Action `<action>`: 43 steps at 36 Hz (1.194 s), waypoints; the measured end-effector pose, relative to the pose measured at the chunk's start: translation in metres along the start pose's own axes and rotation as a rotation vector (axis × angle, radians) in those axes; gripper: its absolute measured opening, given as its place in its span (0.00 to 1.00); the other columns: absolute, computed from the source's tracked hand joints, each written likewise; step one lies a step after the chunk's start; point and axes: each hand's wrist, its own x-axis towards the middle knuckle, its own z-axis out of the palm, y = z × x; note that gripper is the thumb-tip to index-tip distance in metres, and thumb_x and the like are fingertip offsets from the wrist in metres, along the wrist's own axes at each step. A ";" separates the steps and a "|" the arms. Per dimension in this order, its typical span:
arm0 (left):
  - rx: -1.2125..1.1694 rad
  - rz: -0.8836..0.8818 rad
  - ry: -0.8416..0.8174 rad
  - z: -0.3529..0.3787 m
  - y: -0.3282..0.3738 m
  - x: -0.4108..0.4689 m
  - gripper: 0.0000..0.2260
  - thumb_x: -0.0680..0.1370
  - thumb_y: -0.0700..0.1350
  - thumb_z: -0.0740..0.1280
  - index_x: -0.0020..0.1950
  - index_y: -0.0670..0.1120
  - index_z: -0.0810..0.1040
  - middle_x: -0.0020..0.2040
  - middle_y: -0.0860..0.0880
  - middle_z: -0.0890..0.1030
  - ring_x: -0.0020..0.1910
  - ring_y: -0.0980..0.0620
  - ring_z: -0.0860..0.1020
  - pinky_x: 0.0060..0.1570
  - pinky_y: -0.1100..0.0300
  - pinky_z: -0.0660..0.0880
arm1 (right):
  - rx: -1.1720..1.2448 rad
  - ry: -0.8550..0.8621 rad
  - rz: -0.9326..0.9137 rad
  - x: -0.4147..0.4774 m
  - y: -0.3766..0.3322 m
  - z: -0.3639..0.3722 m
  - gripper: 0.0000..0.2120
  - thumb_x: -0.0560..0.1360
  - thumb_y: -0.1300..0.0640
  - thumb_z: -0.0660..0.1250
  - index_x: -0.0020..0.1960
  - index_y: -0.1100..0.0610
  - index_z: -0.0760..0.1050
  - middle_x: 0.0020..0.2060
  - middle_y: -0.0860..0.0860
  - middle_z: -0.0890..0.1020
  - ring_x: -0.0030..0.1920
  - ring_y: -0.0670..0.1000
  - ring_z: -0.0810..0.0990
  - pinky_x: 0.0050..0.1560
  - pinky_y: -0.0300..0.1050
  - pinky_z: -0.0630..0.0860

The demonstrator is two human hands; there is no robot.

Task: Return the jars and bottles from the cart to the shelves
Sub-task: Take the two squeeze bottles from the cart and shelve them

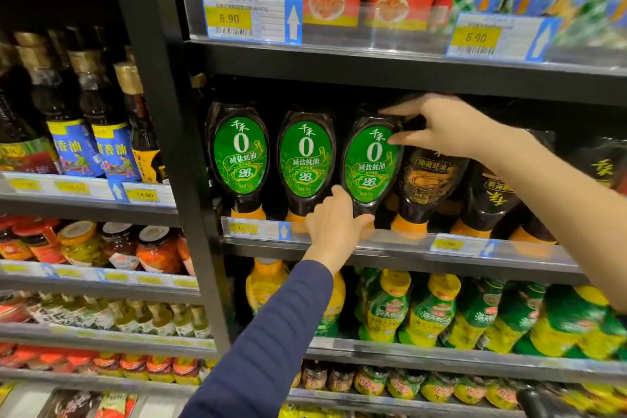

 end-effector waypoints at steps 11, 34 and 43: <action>0.020 -0.006 -0.028 0.002 -0.001 0.006 0.26 0.74 0.58 0.67 0.61 0.40 0.66 0.57 0.41 0.78 0.59 0.37 0.75 0.52 0.48 0.71 | 0.040 0.074 -0.003 -0.007 -0.004 0.006 0.26 0.73 0.54 0.69 0.69 0.56 0.69 0.66 0.54 0.74 0.67 0.54 0.72 0.68 0.47 0.66; 0.008 -0.063 0.099 -0.036 -0.080 -0.001 0.30 0.71 0.63 0.67 0.64 0.43 0.70 0.59 0.45 0.79 0.60 0.42 0.76 0.51 0.50 0.73 | 0.121 -0.177 0.011 0.055 -0.056 0.010 0.25 0.77 0.43 0.58 0.72 0.47 0.61 0.71 0.51 0.68 0.68 0.54 0.68 0.65 0.42 0.63; 0.040 -0.092 0.094 -0.034 -0.075 0.010 0.22 0.71 0.61 0.69 0.44 0.45 0.64 0.49 0.43 0.80 0.52 0.40 0.78 0.44 0.51 0.71 | 0.254 -0.158 0.003 0.060 -0.049 0.016 0.22 0.72 0.40 0.64 0.65 0.42 0.71 0.63 0.48 0.76 0.56 0.50 0.77 0.60 0.46 0.72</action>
